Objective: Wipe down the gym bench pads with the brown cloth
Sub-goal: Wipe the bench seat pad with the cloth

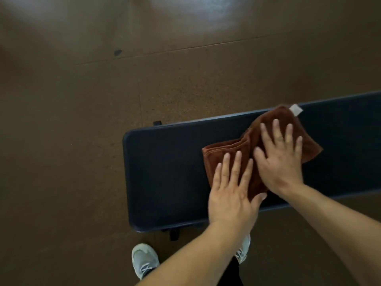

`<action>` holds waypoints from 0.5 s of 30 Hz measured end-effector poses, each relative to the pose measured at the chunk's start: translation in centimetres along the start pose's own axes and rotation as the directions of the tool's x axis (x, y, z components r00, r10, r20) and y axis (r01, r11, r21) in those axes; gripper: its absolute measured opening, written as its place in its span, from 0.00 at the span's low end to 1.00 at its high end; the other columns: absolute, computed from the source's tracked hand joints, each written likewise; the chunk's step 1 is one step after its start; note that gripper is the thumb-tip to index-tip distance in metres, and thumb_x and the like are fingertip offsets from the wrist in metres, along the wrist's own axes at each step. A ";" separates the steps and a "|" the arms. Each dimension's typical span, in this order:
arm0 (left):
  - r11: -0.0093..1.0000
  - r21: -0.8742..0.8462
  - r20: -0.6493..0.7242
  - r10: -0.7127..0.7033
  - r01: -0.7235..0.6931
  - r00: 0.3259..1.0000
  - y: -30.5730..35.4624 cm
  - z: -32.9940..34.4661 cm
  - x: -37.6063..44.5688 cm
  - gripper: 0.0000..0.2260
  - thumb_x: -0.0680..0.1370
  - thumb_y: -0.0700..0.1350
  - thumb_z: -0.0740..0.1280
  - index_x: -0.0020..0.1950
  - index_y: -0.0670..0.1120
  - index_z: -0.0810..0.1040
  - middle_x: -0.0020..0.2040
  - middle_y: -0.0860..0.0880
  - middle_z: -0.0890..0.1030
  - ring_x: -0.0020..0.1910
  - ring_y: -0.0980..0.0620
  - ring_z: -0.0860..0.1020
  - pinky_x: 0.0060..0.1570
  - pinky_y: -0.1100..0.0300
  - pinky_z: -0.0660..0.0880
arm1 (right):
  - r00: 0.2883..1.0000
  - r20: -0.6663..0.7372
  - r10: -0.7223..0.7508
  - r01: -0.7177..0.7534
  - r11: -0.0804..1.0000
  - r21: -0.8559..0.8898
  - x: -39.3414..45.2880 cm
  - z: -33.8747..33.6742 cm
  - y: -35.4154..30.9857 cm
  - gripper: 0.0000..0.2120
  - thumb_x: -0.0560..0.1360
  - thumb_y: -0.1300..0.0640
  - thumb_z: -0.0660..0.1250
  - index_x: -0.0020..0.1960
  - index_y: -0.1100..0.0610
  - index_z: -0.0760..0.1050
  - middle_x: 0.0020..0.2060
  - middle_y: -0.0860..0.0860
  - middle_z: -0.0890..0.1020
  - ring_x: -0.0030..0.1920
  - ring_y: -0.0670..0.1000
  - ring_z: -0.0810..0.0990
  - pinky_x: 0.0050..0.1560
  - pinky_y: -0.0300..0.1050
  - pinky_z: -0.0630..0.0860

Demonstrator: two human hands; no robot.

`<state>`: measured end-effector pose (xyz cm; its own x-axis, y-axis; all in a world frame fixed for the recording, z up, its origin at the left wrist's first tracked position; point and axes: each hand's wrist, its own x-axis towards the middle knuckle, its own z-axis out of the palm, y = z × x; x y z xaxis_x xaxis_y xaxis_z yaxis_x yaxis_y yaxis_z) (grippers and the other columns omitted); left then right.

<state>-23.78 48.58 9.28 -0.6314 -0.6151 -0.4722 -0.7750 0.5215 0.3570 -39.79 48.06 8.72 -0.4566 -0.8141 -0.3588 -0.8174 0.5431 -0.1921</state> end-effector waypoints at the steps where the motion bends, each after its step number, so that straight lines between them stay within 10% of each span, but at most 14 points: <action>1: 0.999 -0.023 -0.008 -0.031 0.031 0.999 -1.7 0.0 -1.3 0.35 0.83 0.68 0.45 0.81 0.55 0.32 0.80 0.51 0.25 0.76 0.49 0.22 0.78 0.46 0.31 | 0.999 0.011 -0.052 0.052 0.998 -0.018 -0.4 0.7 -2.3 0.33 0.79 0.37 0.41 0.83 0.42 0.39 0.83 0.47 0.37 0.81 0.53 0.29 0.78 0.57 0.29; 11: 0.913 -0.270 0.050 -0.304 0.306 0.951 -18.4 0.4 -14.6 0.39 0.66 0.79 0.26 0.75 0.66 0.25 0.70 0.62 0.15 0.72 0.58 0.19 0.76 0.54 0.27 | 0.840 0.166 -0.516 0.533 0.842 -0.081 -6.8 7.4 -22.6 0.40 0.79 0.26 0.46 0.85 0.46 0.45 0.84 0.49 0.40 0.81 0.54 0.30 0.79 0.66 0.35; 15: 0.894 -0.338 0.028 -0.303 0.295 0.952 -19.8 -1.9 -13.5 0.31 0.74 0.75 0.34 0.74 0.70 0.29 0.73 0.63 0.18 0.71 0.62 0.19 0.77 0.52 0.31 | 0.793 0.139 -0.594 0.606 0.791 -0.078 -5.1 7.8 -24.1 0.32 0.83 0.33 0.43 0.84 0.43 0.49 0.84 0.47 0.44 0.82 0.52 0.33 0.79 0.65 0.37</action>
<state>0.08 45.41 10.14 -0.3655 -0.7276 -0.5805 -0.8877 0.0849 0.4525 -15.04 40.68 8.07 0.1724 -0.9390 -0.2977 -0.9510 -0.0800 -0.2985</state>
